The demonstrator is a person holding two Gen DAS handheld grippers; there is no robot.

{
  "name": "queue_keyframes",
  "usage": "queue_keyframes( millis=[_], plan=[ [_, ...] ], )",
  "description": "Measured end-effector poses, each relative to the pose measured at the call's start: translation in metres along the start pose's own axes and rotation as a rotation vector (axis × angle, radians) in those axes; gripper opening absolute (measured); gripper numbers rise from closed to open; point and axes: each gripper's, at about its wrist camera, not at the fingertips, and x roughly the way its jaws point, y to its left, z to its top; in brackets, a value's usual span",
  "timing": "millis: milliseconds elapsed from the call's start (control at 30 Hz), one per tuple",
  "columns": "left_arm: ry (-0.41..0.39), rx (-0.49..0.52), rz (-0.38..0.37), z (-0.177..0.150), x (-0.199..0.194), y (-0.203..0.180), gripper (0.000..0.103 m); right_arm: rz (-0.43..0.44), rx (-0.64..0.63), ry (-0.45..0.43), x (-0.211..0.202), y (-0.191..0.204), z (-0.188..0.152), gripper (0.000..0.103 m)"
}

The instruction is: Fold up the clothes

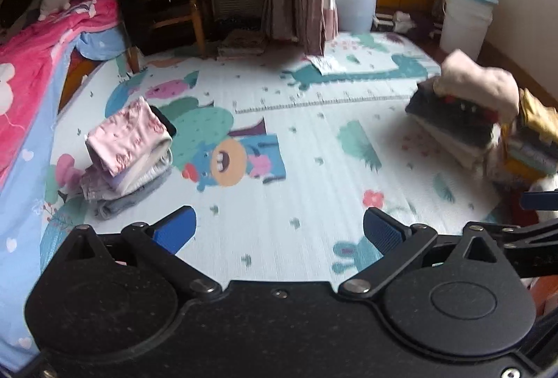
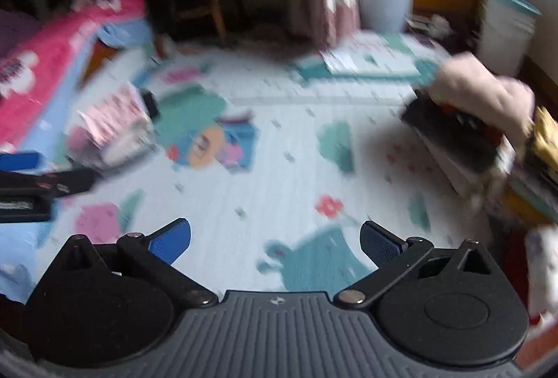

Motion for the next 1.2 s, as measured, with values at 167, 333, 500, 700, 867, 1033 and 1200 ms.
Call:
queue_keyframes(
  millis=[167,333,500,700,867,1033,1200],
  plan=[
    [0.053,0.001,0.008,-0.016,0.005,-0.005,0.103,-0.055,-0.017,0.018,0.001,0.012,-0.029,0.103],
    [0.101,-0.018,0.032,-0.031,0.010,-0.010,0.103,-0.071,-0.018,0.033,0.008,0.012,-0.042,0.103],
    [0.134,-0.047,0.037,-0.042,0.014,-0.014,0.103,-0.083,-0.027,0.051,0.015,0.008,-0.045,0.103],
    [0.144,-0.075,-0.001,-0.042,0.014,-0.019,0.103,-0.092,-0.030,0.088,0.026,0.006,-0.054,0.103],
    [0.152,-0.040,0.014,-0.044,0.015,-0.024,0.103,-0.079,-0.027,0.120,0.032,0.008,-0.062,0.103],
    [0.182,-0.017,0.030,-0.050,0.024,-0.026,0.103,-0.076,-0.016,0.135,0.034,0.008,-0.064,0.103],
    [0.181,-0.016,0.038,-0.052,0.025,-0.026,0.103,-0.076,-0.008,0.152,0.036,0.007,-0.065,0.103]
  ],
)
